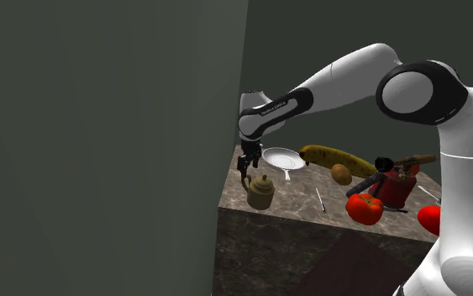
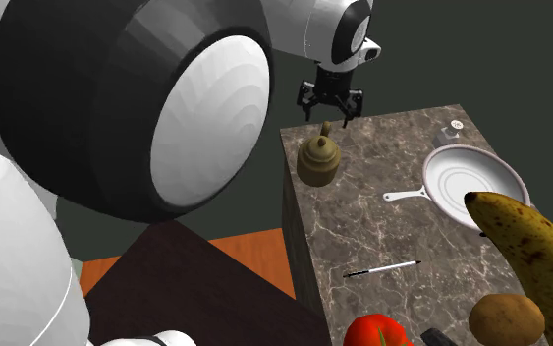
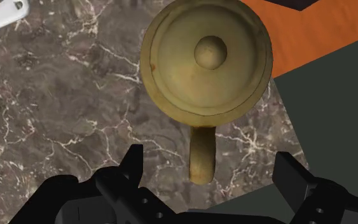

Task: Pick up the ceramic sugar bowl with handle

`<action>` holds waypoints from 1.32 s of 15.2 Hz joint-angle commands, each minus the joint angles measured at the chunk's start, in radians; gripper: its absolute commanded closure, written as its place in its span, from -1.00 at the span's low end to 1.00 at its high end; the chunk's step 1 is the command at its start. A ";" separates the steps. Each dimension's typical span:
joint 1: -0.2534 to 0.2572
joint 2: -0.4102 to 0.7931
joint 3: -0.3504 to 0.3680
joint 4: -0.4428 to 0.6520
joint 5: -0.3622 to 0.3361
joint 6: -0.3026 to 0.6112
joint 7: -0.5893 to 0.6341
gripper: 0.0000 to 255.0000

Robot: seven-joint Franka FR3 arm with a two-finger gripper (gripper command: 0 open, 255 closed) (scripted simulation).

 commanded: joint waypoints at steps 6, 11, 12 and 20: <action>0.002 0.077 -0.003 0.027 -0.007 0.051 0.003 -1.00; 0.002 0.097 -0.004 0.022 -0.009 0.077 0.005 1.00; 0.001 0.097 -0.004 0.022 -0.009 0.076 0.005 1.00; 0.002 0.098 -0.004 0.023 -0.009 0.076 0.006 1.00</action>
